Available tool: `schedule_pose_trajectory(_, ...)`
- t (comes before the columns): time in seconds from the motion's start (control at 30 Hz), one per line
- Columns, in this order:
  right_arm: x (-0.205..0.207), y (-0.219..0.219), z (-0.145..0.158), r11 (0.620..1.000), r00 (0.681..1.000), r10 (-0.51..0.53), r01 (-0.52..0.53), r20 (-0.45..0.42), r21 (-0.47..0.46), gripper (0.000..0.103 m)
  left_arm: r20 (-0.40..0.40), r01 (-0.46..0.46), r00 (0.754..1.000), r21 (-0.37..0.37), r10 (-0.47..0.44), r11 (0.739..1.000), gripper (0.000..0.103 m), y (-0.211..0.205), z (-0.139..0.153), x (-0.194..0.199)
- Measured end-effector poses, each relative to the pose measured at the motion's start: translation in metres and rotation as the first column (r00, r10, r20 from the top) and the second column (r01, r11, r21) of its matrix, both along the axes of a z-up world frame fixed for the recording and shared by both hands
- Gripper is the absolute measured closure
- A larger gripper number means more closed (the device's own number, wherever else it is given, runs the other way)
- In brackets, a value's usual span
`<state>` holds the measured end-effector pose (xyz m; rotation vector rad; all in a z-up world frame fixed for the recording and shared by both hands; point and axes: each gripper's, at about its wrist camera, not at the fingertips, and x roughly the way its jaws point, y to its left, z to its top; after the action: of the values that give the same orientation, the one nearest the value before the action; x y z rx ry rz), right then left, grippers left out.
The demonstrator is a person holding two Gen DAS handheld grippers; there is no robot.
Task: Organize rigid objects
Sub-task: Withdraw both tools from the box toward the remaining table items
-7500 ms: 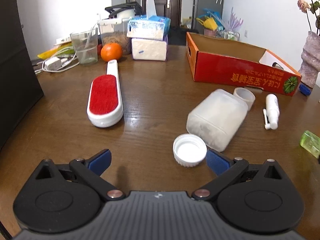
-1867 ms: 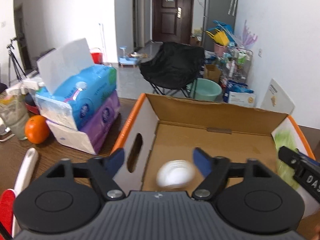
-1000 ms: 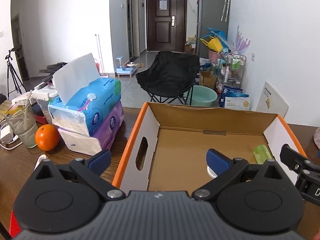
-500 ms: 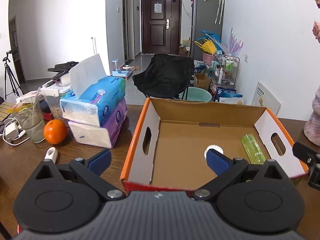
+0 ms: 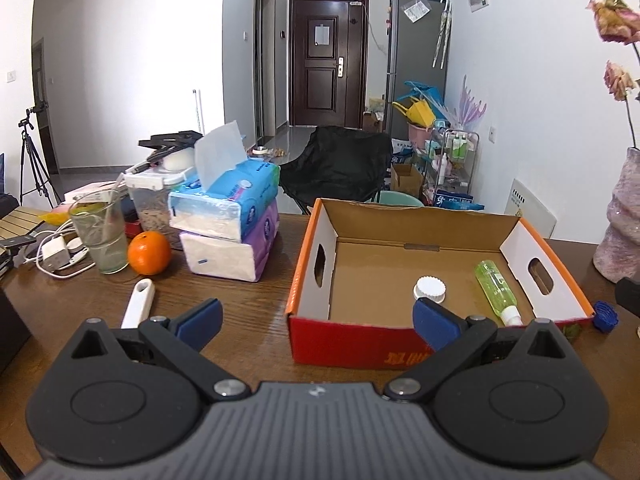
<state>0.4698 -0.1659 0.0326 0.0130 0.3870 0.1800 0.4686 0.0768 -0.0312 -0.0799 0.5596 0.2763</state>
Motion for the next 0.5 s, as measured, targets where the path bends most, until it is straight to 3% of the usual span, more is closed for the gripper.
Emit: schedule_pose_trajectory(0.5,-0.074,-0.025,0.008,0.999,0.999,-0.036,0.036,0.007,0.005,0.000,0.020,0.014,1.000,0.003,-0.014,1.000,0.000,-0.006,0.011,-0.069)
